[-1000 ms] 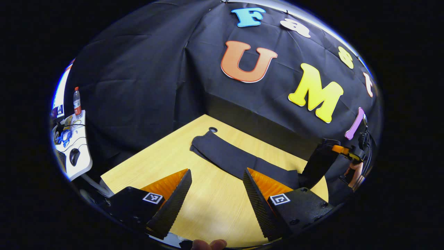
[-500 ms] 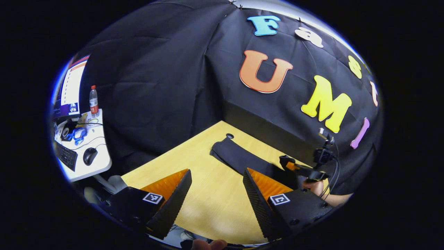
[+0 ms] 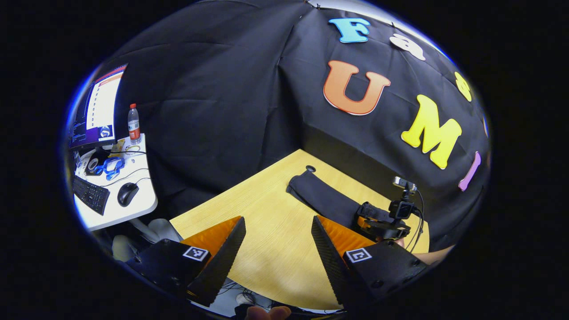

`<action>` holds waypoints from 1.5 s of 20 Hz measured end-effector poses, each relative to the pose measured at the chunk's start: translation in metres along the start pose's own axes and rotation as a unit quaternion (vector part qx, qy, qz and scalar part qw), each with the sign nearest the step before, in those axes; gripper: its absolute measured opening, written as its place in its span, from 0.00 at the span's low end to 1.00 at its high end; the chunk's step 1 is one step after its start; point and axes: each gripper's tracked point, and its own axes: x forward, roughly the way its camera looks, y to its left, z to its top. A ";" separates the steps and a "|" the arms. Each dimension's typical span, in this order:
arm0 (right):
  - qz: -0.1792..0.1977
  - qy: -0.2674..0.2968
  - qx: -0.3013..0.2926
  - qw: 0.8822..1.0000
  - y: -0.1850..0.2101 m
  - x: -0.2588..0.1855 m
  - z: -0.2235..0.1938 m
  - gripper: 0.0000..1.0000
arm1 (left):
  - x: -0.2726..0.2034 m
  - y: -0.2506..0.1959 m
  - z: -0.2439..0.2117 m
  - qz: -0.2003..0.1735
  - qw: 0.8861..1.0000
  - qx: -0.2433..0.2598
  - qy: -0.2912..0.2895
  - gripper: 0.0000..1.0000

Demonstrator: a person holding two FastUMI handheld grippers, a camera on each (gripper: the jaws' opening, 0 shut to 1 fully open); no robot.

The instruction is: Grasp the waist and the cuffs of the jeans and fold them to make the two legs overlap; first hold the waist and fold one-third of the jeans toward the cuffs, then hold the cuffs and fold the remaining one-third in the same direction to finish folding.

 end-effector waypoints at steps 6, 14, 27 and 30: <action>0.063 -0.016 0.021 0.998 0.001 -0.090 0.022 0.87 | 0.051 -0.017 0.018 -0.022 0.999 -0.034 0.013 0.96; 0.043 -0.098 0.021 0.994 -0.105 -0.265 0.092 0.96 | 0.232 -0.054 0.007 -0.055 0.962 -0.235 0.131 0.96; -0.067 -0.058 0.195 0.977 -0.266 -0.325 0.032 0.96 | 0.361 -0.066 -0.032 0.017 0.904 -0.359 0.232 0.96; -0.074 -0.051 0.242 0.966 -0.286 -0.325 0.015 0.98 | 0.368 -0.063 -0.025 0.031 0.905 -0.357 0.230 0.96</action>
